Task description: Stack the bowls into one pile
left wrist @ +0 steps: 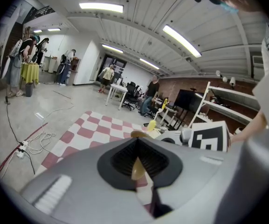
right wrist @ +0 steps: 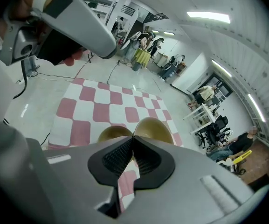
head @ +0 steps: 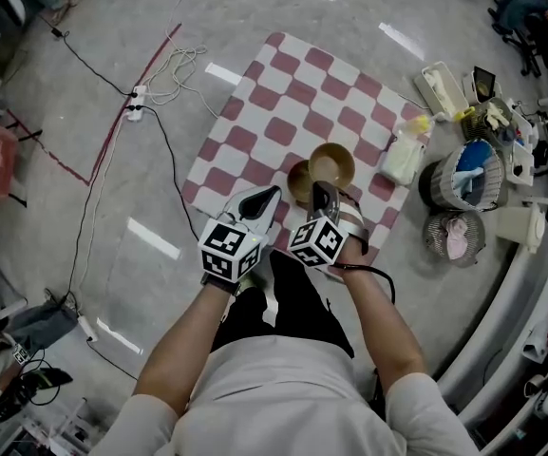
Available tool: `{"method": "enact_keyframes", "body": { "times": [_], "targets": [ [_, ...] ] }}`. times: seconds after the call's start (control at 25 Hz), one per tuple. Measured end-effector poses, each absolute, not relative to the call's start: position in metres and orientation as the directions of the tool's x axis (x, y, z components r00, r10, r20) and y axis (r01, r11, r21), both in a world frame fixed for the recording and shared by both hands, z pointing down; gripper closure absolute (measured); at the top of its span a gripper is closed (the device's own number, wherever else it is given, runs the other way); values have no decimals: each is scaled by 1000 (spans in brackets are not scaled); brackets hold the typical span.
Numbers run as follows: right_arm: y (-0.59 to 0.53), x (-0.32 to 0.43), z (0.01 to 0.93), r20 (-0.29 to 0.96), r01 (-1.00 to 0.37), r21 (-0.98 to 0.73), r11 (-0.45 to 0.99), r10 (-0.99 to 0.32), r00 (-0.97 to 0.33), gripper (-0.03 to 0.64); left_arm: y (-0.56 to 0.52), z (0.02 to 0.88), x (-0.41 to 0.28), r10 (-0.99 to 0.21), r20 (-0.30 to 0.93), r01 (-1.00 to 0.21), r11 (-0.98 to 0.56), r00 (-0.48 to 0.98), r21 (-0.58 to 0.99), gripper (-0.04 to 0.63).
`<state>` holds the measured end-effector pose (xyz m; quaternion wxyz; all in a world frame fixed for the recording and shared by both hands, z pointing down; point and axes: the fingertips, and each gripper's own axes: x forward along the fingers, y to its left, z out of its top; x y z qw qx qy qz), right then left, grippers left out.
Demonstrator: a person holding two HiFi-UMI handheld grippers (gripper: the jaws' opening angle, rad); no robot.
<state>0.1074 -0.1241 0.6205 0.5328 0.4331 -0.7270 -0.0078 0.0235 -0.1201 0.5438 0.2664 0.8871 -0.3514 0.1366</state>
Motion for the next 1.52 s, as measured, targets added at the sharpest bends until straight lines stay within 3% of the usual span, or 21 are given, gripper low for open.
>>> {"method": "enact_keyframes", "body": {
  "times": [0.88,1.12,1.24,1.52],
  "targets": [
    [-96,73,698,828,-626,348,698,-542,-144,597,-97,584,5,-529,508,-729,-563,680,390,589],
    [-95,70,700,831,-660,299,690,-527,-175,584,-96,589,3,-520,514,-726,-561,682,397,589],
    [-91,68,706,843,-650,280,706,-504,-185,540,-93,590,3,-514,516,-723,-562,686,402,589],
    [-91,62,687,816,-649,309,696,-544,-195,538,-89,584,1,-511,511,-717,-572,691,398,589]
  ]
}}
